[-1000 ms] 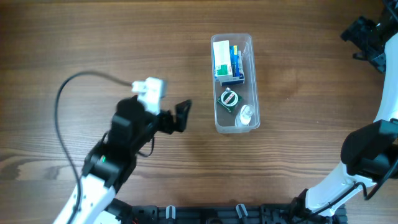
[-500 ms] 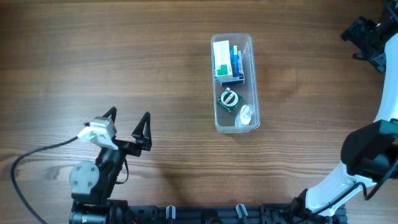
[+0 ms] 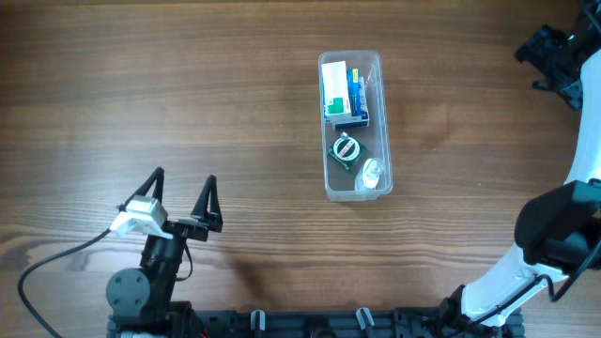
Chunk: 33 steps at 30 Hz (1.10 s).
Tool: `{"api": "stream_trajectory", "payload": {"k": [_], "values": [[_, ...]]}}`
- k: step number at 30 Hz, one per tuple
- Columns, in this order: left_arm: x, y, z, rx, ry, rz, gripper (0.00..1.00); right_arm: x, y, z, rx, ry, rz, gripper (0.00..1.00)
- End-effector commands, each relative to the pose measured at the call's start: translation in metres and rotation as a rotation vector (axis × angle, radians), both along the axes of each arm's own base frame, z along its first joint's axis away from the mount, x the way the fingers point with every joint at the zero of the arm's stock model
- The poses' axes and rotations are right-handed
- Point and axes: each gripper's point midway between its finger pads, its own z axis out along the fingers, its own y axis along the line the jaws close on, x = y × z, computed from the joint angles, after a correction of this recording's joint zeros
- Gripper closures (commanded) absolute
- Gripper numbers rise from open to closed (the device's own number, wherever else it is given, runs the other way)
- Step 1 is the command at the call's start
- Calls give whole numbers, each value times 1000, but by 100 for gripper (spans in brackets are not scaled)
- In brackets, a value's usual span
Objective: Pack container
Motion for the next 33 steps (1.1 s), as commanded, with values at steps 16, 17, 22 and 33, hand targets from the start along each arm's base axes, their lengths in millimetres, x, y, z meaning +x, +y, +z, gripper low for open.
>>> {"api": "stream_trajectory", "payload": {"k": [16, 17, 22, 33], "values": [[8, 4, -66, 12, 164, 12, 0, 2, 0, -4, 7, 2, -8, 0], [8, 3, -65, 12, 160, 11, 0, 2, 0, -4, 7, 2, -8, 0], [8, 3, -65, 12, 160, 9, 0, 2, 0, -4, 7, 3, -8, 0], [8, 3, -65, 12, 159, 9, 0, 2, 0, -4, 7, 3, -8, 0]]}}
